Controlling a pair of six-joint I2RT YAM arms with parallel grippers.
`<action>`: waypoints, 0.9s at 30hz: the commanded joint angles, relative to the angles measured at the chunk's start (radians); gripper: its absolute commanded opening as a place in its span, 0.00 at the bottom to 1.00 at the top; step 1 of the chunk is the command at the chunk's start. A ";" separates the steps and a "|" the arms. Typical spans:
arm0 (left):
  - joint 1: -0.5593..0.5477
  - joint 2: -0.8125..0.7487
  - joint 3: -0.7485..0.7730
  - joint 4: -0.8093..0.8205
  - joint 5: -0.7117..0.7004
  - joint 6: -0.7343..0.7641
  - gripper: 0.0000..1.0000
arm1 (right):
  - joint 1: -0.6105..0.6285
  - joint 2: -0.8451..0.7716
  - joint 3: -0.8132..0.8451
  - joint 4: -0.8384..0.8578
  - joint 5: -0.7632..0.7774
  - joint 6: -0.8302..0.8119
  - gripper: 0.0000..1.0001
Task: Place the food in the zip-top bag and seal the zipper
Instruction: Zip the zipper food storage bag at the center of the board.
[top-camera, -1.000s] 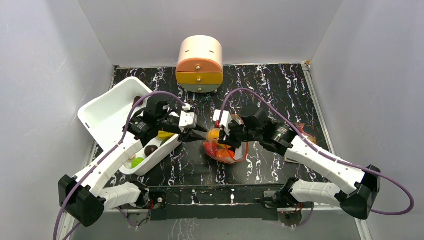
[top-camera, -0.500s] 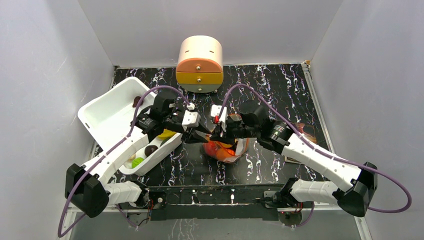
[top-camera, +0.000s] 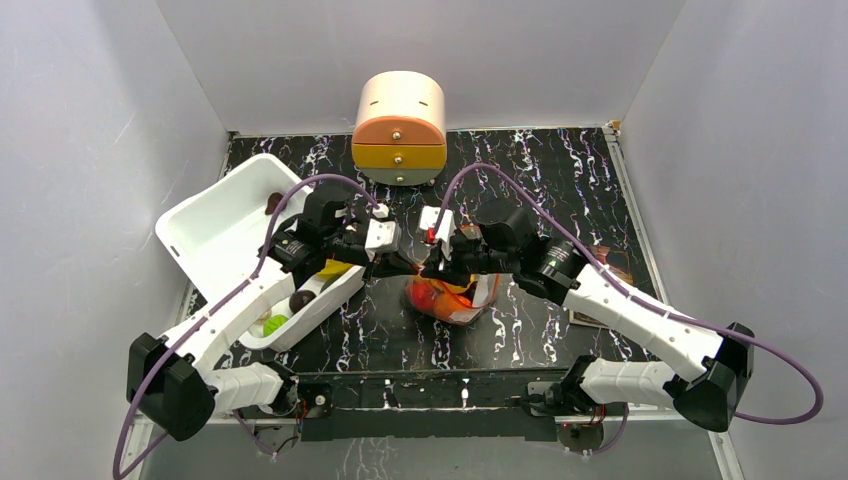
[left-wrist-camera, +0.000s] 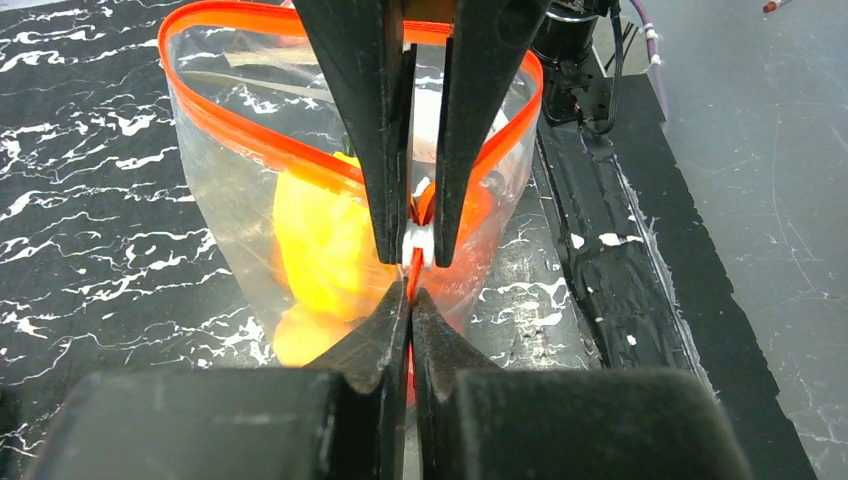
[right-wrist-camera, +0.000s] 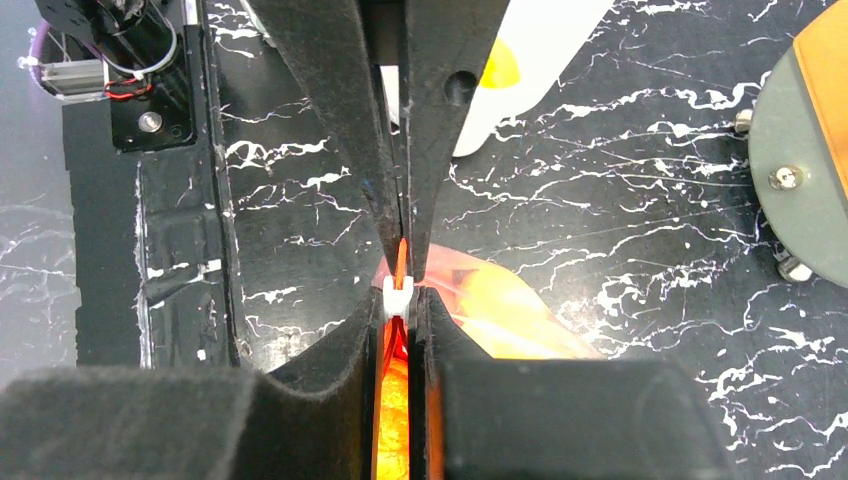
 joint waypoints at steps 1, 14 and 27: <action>0.013 -0.060 0.010 0.020 0.014 -0.012 0.00 | -0.002 -0.017 0.061 -0.114 0.086 -0.028 0.00; 0.048 -0.091 -0.022 0.076 0.052 -0.057 0.00 | -0.002 -0.033 0.059 -0.137 0.133 -0.032 0.00; 0.057 -0.077 -0.057 0.276 0.181 -0.225 0.42 | -0.003 -0.007 0.082 -0.060 0.056 -0.028 0.00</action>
